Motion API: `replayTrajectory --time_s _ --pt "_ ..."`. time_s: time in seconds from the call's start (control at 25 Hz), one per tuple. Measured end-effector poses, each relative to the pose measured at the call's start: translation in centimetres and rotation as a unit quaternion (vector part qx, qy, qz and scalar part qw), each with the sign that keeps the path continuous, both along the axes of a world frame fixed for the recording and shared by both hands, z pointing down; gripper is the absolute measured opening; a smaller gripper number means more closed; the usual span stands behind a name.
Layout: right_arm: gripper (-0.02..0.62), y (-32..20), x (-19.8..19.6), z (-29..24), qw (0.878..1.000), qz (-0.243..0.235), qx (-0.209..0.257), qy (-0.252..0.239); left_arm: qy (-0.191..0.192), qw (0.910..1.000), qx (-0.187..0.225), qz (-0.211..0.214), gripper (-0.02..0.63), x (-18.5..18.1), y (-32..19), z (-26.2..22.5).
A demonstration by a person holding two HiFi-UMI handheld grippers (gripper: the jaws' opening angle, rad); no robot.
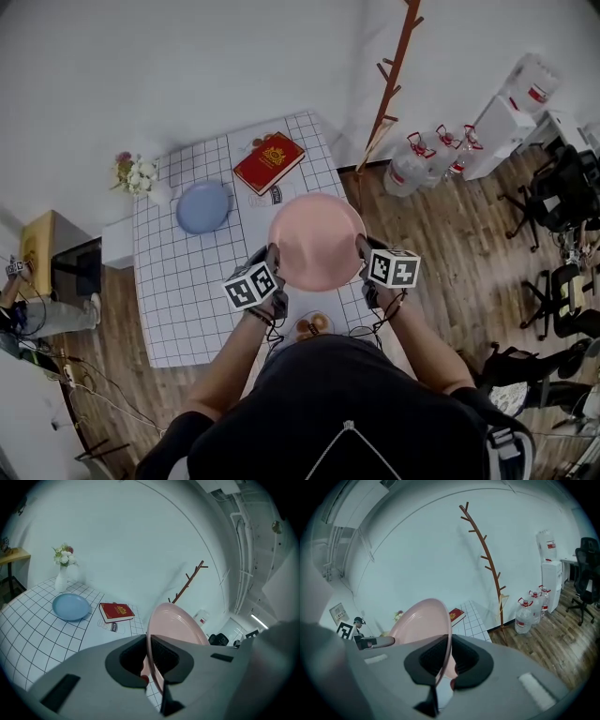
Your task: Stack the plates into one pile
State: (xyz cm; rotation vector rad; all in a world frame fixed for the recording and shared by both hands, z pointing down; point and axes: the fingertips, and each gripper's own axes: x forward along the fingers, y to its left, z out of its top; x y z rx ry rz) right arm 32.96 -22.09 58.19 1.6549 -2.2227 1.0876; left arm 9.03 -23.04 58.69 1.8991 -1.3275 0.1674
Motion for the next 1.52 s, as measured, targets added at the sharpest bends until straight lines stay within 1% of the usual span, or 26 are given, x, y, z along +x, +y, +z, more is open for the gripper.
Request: replayTrajectory --time_s 0.08,0.32,0.44,0.52,0.72,0.92,1.28,1.52 --pt "0.025 0.0 0.1 0.7 1.0 0.0 -0.005 0.009 -0.009 0.9999 -0.007 0.004 0.017 0.1 0.0 1.0" --pt "0.028 -0.1 -0.4 3.5 0.999 -0.007 -0.018 0.038 -0.064 0.9976 -0.02 0.019 0.023 -0.1 0.1 4.1" --pt "0.029 0.1 -0.5 5.4 0.998 -0.012 -0.034 0.052 -0.079 0.9959 -0.035 0.028 0.028 -0.1 0.2 6.1" --pt "0.032 0.3 -0.6 6.6 0.996 -0.021 -0.044 0.072 -0.088 0.9945 -0.046 0.032 0.031 -0.2 0.5 7.5" --pt "0.049 0.4 -1.1 9.6 0.987 -0.06 -0.057 0.139 -0.119 0.9899 -0.065 0.042 0.037 -0.5 0.8 10.5" --pt "0.058 -0.5 -1.3 12.7 0.979 -0.078 -0.074 0.172 -0.157 0.983 -0.075 0.059 0.046 -0.5 0.2 13.3" --pt "0.077 -2.4 -1.0 17.8 0.966 -0.084 -0.094 0.227 -0.203 0.9727 -0.089 0.069 0.057 0.1 -2.0 18.2" --pt "0.087 -4.0 -0.7 20.8 0.96 -0.078 -0.102 0.248 -0.234 0.9647 -0.094 0.076 0.064 0.7 -3.7 21.2"
